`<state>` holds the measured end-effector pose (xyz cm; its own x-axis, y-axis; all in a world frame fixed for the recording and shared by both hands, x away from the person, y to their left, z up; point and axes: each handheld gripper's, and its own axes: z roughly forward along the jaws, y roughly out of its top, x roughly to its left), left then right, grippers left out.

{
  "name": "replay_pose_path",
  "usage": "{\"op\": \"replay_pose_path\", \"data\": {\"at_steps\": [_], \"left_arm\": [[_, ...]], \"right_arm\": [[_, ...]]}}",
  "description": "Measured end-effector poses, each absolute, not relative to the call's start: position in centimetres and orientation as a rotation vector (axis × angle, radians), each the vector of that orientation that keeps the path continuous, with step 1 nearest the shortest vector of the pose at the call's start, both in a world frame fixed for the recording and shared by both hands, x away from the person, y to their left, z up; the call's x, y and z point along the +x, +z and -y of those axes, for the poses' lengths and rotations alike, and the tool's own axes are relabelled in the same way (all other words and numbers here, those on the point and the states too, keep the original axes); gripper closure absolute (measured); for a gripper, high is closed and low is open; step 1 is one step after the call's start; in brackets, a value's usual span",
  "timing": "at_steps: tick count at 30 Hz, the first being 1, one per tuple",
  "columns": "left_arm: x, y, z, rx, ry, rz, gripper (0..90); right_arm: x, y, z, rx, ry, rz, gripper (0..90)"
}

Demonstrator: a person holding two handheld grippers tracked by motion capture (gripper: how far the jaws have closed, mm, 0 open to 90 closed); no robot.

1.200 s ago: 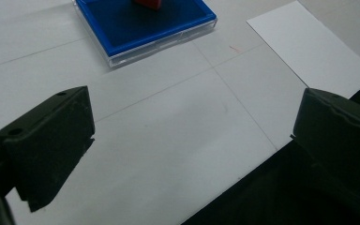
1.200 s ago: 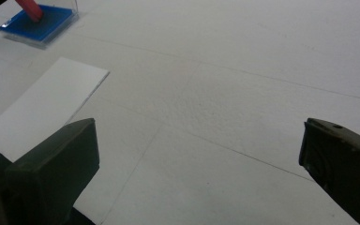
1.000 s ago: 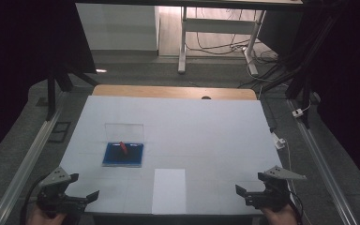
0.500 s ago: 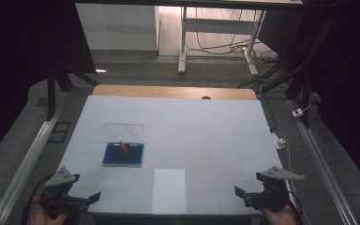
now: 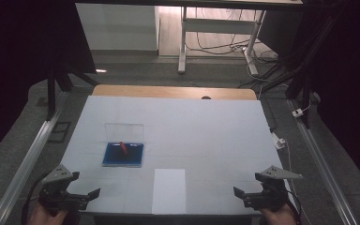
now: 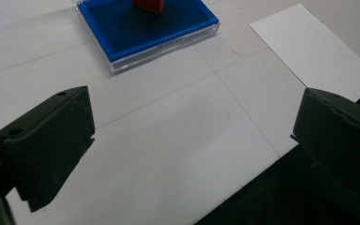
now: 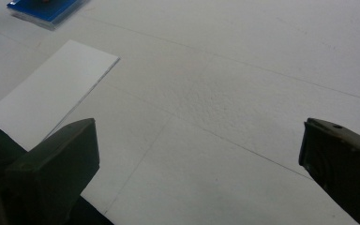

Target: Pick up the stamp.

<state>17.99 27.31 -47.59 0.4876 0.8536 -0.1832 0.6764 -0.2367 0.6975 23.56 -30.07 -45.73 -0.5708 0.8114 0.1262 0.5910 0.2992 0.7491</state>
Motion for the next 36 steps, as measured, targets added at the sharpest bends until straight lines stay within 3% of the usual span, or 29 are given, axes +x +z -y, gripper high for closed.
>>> {"op": "replay_pose_path", "data": {"at_steps": [16, 36], "left_arm": [[20.4, -47.9, -25.7, 2.047, 0.309, -1.109, 0.0], [24.1, -48.3, -24.8, 2.039, 0.325, -1.093, 0.0]], "right_arm": [[23.6, -45.8, 29.9, 1.259, 1.13, -2.321, 0.0], [23.6, -45.8, 29.8, 1.254, 1.136, -2.329, 0.0]]}}
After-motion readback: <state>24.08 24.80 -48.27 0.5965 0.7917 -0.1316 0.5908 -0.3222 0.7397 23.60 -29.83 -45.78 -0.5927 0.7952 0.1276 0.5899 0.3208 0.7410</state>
